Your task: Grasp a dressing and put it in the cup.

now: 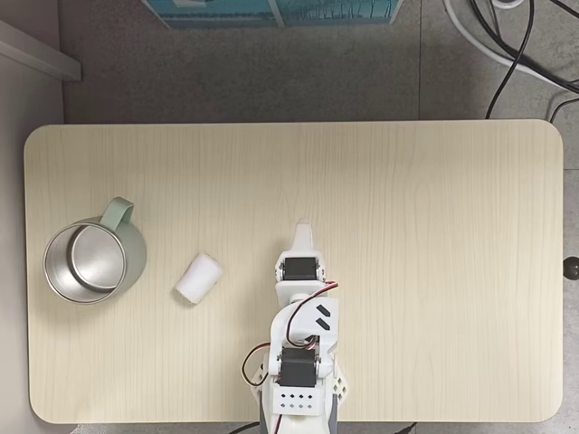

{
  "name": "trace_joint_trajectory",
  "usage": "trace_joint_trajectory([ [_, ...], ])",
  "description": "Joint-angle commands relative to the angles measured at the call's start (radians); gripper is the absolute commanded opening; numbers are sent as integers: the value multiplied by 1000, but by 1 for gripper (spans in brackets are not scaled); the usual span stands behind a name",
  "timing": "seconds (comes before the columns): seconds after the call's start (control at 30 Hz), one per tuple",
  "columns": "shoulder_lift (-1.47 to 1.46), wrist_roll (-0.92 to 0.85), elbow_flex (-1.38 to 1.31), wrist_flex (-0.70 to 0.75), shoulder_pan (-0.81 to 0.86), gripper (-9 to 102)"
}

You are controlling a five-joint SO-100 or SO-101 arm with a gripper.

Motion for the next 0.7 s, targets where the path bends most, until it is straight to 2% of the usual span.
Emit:
trace_joint_trajectory([
  [0.0, -5, 89, 3, -9, 74, 0],
  [0.67, -5, 55, 26, 23, 67, 0],
])
